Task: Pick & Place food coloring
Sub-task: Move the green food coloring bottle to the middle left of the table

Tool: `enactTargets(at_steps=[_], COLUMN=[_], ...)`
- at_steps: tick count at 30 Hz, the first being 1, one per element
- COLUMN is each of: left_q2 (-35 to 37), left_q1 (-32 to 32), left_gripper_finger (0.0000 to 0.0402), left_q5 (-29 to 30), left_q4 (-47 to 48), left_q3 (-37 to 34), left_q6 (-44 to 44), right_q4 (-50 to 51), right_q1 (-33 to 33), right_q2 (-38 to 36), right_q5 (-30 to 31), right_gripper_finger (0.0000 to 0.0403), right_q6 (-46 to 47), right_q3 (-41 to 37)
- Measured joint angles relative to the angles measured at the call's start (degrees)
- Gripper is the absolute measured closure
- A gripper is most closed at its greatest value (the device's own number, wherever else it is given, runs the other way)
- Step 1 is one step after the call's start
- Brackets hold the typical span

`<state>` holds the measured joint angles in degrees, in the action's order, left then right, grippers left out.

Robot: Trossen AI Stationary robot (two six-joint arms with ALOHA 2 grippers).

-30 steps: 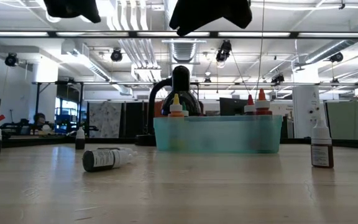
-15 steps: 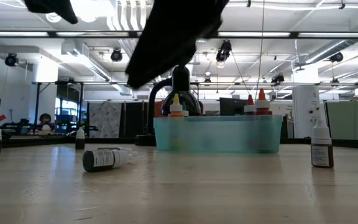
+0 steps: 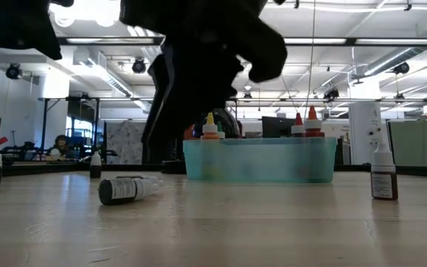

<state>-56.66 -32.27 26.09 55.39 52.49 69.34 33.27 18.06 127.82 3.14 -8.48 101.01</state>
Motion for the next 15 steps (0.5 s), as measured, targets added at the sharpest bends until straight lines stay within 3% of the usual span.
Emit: enactTargets(at_steps=[5,15], left_q2=[1.6,1.8], left_q1=[0.0,0.0], left_gripper_finger=[0.0401,0.0401], left_q5=[0.5,0.9], left_q4=[-1.1,-1.4], left_q3=[-0.6,-1.2], left_q6=[-0.2,-0.2], right_q4=[-0.2,-1.9], right_q1=[-0.7,-0.9], right_q2=[0.9,3.8], right_q5=[-4.6,-4.8], right_gripper_finger=[0.0234,0.0234], right_q6=[-4.6,-5.2], right_q3=[-0.1,-0.1])
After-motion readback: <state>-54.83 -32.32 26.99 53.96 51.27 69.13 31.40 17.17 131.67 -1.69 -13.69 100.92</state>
